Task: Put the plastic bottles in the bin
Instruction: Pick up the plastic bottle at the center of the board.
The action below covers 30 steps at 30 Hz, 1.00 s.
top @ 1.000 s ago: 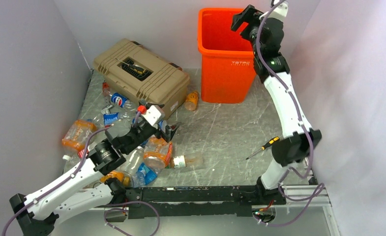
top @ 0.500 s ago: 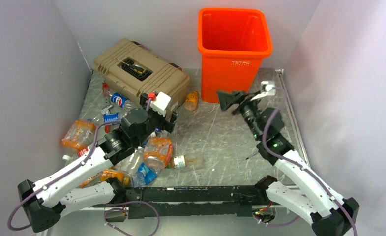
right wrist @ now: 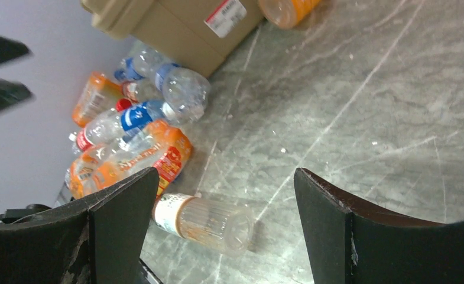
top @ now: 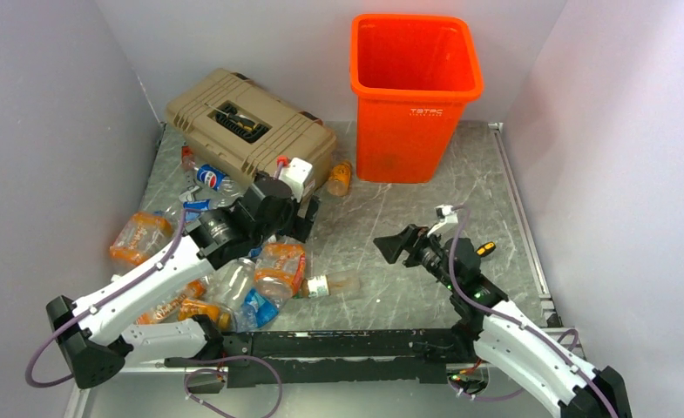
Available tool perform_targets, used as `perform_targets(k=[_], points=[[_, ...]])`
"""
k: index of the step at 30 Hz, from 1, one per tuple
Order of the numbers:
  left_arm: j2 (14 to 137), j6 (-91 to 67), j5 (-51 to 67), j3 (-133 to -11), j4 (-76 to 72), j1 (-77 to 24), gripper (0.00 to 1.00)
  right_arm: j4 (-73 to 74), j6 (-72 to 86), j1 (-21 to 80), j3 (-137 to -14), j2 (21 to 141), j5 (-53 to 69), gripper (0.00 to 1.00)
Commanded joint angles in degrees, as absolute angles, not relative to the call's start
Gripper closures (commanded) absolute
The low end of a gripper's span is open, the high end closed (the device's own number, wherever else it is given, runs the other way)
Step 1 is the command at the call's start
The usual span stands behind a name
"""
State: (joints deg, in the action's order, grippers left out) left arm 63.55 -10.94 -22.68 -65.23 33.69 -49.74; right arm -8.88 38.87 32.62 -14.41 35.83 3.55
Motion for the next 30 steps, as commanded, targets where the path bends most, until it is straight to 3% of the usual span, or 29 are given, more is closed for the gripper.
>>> perform_targets(k=[1, 8, 17, 22, 30], points=[[66.16, -18.91, -16.18, -67.49, 49.72, -48.79, 0.01, -7.8, 38.22, 32.78, -15.19, 32.34, 4.02, 0.11], [73.17, -22.03, -19.93, -66.14, 47.16, -48.82, 0.01, -11.72, 37.53, 32.78, -14.83, 36.03, 6.0, 0.12], [71.14, -42.47, -28.06, -48.77, 8.99, -48.79, 0.01, -10.86, 37.75, 32.78, -14.09, 32.86, 5.51, 0.12], [82.3, -53.53, -37.6, -56.31, 16.51, -50.48, 0.01, -6.82, 35.92, 32.78, -15.64, 30.06, 4.86, 0.12], [96.48, -55.55, -52.63, -67.63, 27.72, -53.11, 0.01, -5.01, 35.5, 32.77, -15.87, 27.51, 5.16, 0.12]])
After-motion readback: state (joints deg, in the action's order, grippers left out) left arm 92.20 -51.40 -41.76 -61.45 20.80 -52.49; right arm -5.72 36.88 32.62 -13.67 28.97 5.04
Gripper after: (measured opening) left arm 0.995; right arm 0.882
